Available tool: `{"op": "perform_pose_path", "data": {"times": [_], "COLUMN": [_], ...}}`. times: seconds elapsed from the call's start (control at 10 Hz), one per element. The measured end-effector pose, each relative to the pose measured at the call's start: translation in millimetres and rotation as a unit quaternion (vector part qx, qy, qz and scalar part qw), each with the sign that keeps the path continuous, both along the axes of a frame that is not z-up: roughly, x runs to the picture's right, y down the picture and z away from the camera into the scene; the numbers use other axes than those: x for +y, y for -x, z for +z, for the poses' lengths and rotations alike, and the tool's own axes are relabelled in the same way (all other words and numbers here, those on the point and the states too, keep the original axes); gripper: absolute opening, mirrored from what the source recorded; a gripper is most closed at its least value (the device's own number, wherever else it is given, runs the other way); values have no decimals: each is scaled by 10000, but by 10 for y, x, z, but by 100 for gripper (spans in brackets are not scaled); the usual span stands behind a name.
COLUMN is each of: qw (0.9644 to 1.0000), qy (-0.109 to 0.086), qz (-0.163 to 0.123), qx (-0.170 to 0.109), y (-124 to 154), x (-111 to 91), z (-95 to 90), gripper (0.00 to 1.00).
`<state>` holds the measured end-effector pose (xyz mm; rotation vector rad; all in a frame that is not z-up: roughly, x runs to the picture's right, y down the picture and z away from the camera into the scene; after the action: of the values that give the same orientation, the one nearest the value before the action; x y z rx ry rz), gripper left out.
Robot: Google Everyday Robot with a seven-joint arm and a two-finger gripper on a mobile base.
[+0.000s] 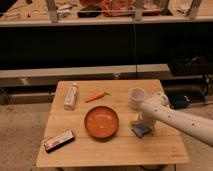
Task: Place the white sponge in the ceramic bowl
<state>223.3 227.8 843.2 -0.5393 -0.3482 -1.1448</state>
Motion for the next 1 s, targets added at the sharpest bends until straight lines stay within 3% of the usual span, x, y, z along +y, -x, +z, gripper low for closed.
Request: {"op": "perform_pose_path", "data": {"times": [1.0], "qw": [9998], "qy": [170], "qz": [58], "qx": [-16], "y": [33], "x": [97], "z": [78], "gripper": [80]}}
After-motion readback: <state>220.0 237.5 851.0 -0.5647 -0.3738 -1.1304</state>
